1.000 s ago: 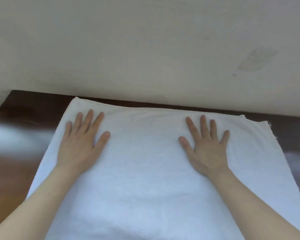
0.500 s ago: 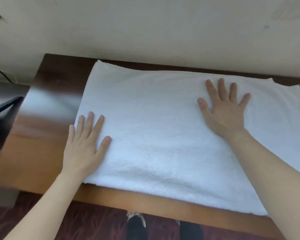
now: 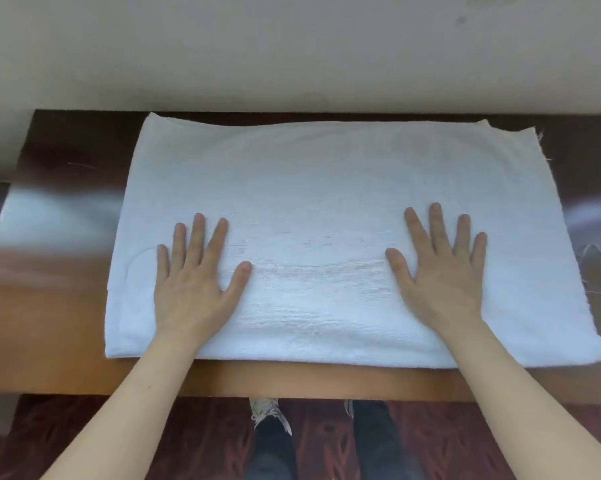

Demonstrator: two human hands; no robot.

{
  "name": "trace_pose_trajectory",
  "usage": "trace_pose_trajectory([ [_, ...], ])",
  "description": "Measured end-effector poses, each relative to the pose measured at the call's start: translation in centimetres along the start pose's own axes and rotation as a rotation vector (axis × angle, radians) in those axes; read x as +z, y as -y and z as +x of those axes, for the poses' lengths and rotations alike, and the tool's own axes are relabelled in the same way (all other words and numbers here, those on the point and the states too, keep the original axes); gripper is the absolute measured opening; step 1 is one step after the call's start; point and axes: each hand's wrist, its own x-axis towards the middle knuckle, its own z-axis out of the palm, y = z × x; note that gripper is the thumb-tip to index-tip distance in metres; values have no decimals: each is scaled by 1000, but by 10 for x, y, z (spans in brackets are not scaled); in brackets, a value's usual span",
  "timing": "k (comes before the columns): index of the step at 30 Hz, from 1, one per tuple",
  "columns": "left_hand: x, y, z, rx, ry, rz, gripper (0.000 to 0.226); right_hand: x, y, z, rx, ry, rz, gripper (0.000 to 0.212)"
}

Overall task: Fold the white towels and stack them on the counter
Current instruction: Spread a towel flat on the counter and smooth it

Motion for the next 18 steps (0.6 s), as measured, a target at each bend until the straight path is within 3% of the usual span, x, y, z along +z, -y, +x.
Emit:
trace_pose_trajectory([
  [5, -4, -22, 0, -84, 20, -51, 81, -8, -61, -15, 253, 8, 99, 76],
  [11, 16, -162, -14, 292, 54, -36, 75, -1, -48, -58, 30, 27, 27, 67],
  [13, 20, -194, -18, 372, 86, -21, 73, 3, -66, -58, 70, 11, 45, 67],
  [18, 18, -179, -10, 369, 61, -10, 69, 3, -114, -51, 168, -21, 102, 67],
])
